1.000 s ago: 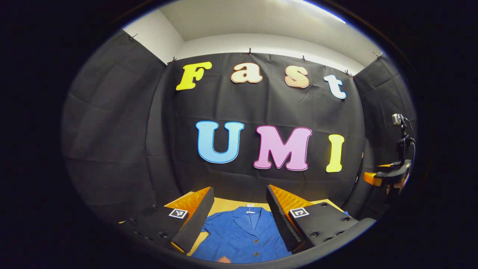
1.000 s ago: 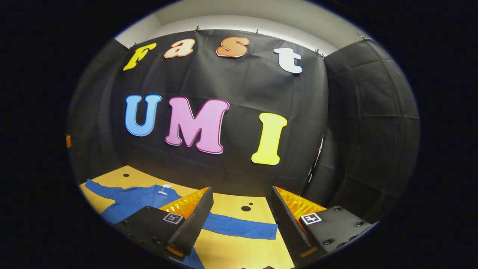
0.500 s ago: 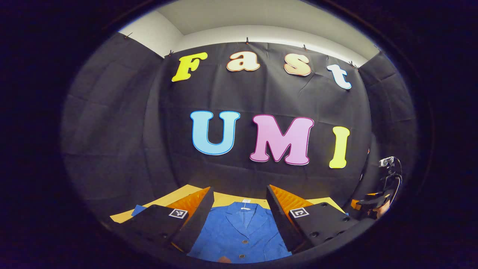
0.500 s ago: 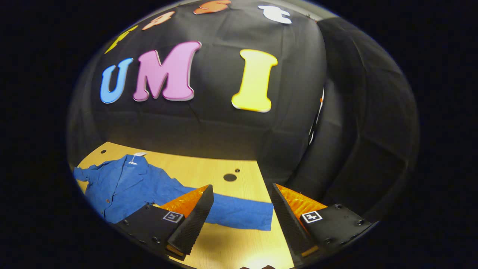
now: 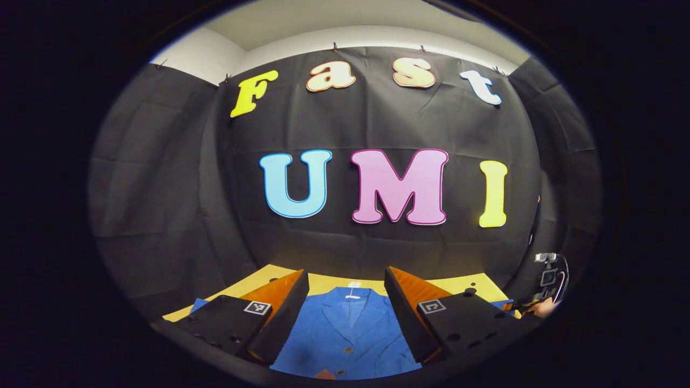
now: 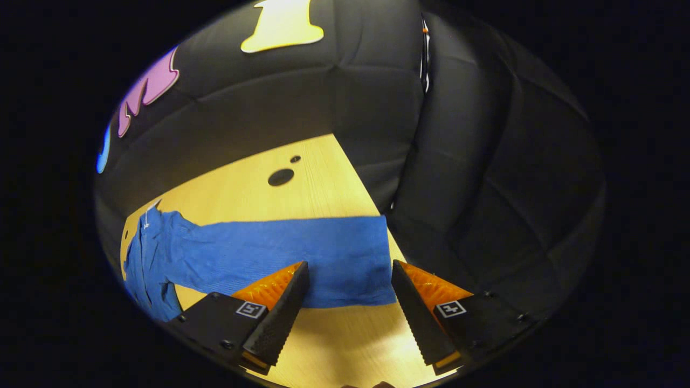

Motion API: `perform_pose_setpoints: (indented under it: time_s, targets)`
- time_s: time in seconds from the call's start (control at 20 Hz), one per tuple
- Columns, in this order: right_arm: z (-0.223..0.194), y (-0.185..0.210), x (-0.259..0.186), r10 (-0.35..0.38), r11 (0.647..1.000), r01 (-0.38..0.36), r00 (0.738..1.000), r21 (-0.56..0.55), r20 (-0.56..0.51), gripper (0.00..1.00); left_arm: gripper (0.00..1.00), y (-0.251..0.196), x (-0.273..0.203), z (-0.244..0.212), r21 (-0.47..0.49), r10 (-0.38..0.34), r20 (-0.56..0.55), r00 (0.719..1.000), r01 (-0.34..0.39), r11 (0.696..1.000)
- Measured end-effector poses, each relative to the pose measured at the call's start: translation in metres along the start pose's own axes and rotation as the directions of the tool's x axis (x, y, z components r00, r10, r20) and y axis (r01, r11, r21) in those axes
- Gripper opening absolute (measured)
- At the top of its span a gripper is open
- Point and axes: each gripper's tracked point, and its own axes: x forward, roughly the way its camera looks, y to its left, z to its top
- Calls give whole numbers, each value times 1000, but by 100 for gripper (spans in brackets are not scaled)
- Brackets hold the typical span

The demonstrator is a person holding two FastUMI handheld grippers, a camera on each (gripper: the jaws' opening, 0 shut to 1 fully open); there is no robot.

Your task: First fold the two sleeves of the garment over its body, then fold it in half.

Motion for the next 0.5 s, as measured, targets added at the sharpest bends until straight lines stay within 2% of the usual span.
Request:
perform_pose_setpoints:
  time_s: [0.1,0.15,0.2,0.25,0.3,0.4,0.5]
  targets:
    - [-7,-3,9,-10,1000,11,1000,8,-27,98,81,-6,4,2,7,-1,3,1000,1,1000]
    - [-9,-4,13,-18,1000,18,999,9,-35,91,81,-8,6,2,16,-4,3,1000,4,1000]
    - [-12,-4,16,-22,1000,22,999,12,-48,91,81,-10,8,1,26,-3,1,1000,3,1000]
    - [-18,-6,17,-32,999,33,997,16,-76,98,81,-11,8,1,37,-3,-2,1000,3,999]
    - [-12,-13,17,-61,998,61,997,7,-54,97,81,-11,9,1,44,-1,-2,1000,1,999]
    - [-8,-16,15,-57,998,59,997,29,-50,68,81,-12,8,1,50,0,-1,1000,0,999]
    - [-8,-10,17,-31,999,33,998,37,-52,64,81,-12,8,-2,47,3,-6,1000,-2,999]
